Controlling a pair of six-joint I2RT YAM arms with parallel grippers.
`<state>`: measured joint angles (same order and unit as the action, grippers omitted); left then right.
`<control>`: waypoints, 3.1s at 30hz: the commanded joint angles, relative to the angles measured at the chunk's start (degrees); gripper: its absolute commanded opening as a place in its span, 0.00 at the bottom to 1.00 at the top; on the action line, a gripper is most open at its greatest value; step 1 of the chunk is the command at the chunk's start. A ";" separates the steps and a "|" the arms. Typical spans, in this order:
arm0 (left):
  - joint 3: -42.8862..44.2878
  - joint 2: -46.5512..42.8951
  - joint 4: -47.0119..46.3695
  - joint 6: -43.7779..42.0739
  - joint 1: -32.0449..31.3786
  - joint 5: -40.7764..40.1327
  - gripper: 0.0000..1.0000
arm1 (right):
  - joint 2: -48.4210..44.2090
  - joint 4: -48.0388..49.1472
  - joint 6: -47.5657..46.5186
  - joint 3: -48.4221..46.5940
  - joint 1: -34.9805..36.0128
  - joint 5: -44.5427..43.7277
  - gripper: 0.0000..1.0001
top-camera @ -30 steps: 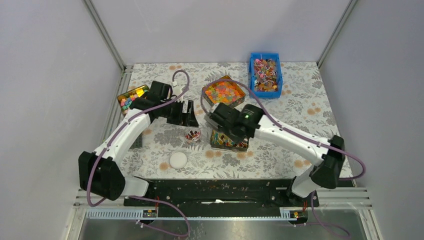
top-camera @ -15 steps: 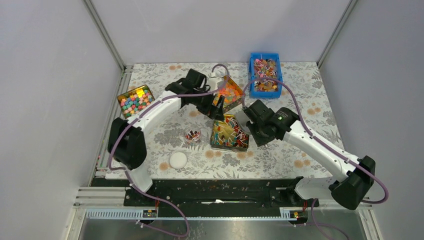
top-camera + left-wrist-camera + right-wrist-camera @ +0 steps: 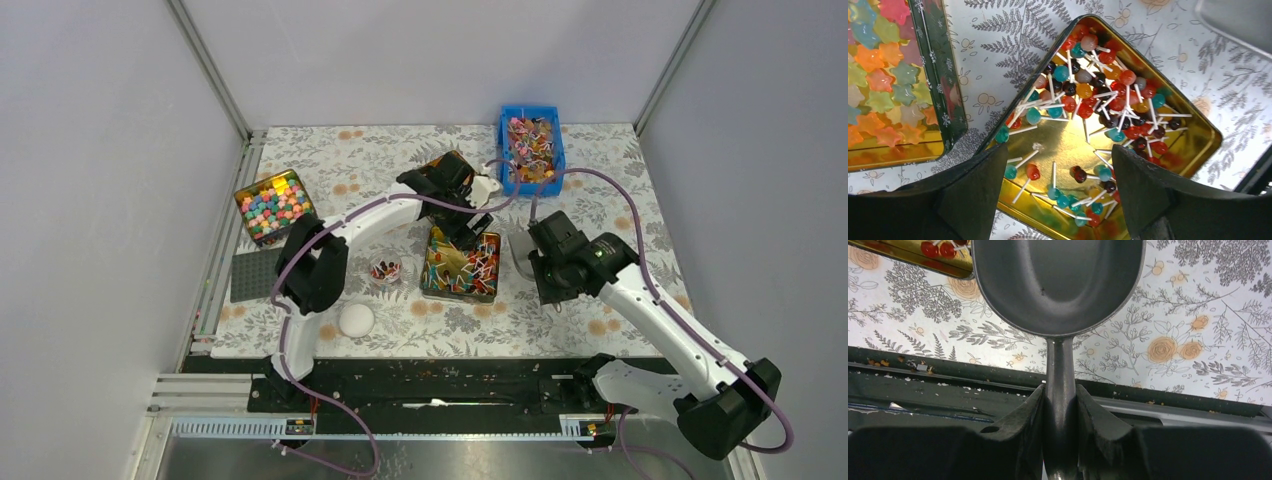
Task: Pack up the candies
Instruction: Adjust the storage box at the center of the board, then scoop the fake candies from the storage box.
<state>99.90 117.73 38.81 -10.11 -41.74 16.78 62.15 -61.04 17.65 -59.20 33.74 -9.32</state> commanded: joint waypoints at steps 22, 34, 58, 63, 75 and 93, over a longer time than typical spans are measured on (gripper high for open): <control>0.22 4.54 0.25 -6.10 -0.36 -4.81 0.43 | -3.35 -2.49 3.41 0.00 -1.04 9.01 0.00; -16.50 -9.84 -0.51 5.91 -0.21 -1.18 0.50 | 0.26 -3.15 5.51 -3.51 -1.04 15.49 0.00; -32.69 -20.61 -4.40 22.21 -0.29 10.92 0.49 | 11.23 -18.08 7.00 -11.69 1.78 31.88 0.00; -34.70 -21.15 -5.06 21.89 -0.20 10.70 0.44 | 14.35 -19.15 9.51 -13.55 6.15 31.06 0.00; -34.69 -20.58 -3.95 21.52 -0.28 9.93 0.43 | 23.44 -17.62 11.44 -12.51 10.36 27.52 0.00; -34.29 -20.44 -3.39 22.40 -0.33 11.51 0.40 | 31.83 -8.81 10.80 -5.27 10.24 25.15 0.00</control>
<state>64.82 99.00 35.81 12.05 -41.85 26.39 92.77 -72.01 28.27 -65.69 43.57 17.02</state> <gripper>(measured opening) 0.407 0.305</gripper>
